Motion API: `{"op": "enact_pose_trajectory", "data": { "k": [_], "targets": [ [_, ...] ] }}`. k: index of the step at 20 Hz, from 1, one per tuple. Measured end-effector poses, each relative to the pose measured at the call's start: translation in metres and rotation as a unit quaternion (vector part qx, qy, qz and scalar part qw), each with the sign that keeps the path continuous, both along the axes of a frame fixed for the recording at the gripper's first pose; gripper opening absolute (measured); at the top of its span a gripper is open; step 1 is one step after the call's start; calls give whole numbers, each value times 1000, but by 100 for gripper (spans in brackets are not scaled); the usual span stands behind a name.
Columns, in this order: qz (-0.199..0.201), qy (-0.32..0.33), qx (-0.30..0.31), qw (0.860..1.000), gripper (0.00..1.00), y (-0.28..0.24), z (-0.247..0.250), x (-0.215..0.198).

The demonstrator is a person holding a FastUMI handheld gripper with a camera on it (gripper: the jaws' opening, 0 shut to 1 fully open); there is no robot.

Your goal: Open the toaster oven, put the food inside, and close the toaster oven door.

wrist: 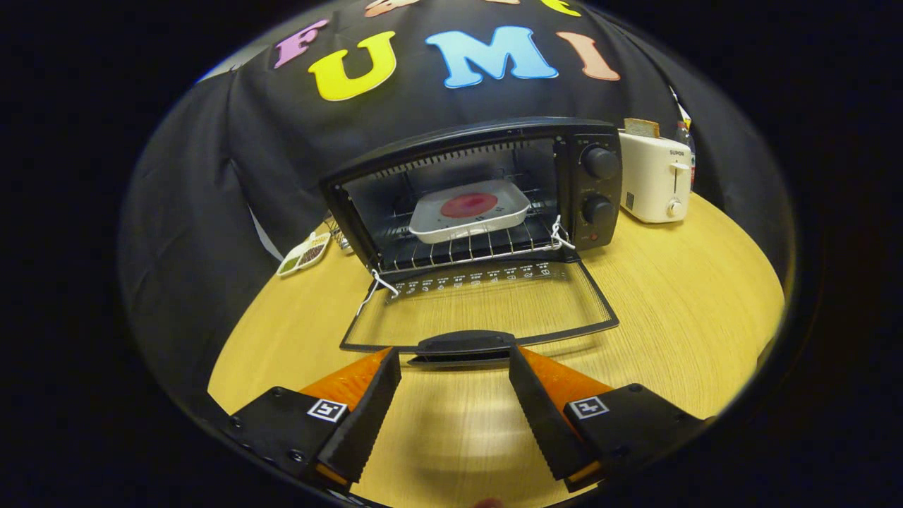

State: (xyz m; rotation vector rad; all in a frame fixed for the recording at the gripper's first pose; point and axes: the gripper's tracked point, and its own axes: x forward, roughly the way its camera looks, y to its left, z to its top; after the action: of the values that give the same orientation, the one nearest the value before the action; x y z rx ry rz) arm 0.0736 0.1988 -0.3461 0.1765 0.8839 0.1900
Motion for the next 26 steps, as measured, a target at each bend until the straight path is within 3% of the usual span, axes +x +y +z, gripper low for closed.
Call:
{"op": "enact_pose_trajectory", "data": {
  "k": [5, 11, 17, 21, 26],
  "targets": [
    [21, 27, -44, 998, 98, -5, -22, -7],
    [16, 53, -84, 995, 98, -11, -45, -6],
    [-13, 45, -112, 993, 98, -10, -47, 1],
    [-2, 29, -145, 989, 98, -11, -41, 1],
    [-11, 9, -141, 990, 99, -11, -25, 0]
  ]
}}
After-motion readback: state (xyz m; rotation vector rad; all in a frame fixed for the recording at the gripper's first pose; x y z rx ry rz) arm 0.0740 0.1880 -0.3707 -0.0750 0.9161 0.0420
